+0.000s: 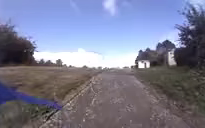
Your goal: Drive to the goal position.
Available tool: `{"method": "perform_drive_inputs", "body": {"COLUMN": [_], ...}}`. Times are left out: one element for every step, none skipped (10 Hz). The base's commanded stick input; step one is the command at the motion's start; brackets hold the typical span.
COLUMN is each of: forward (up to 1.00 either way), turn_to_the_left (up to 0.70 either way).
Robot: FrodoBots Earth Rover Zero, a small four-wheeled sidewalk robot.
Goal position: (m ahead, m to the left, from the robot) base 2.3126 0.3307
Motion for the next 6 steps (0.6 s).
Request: {"method": "perform_drive_inputs", "body": {"forward": [1.0, 1.0, 1.0, 1.0, 1.0, 1.0], "turn_to_the_left": [0.0, 0.0, 0.0, 0.0, 0.0, 0.0]}}
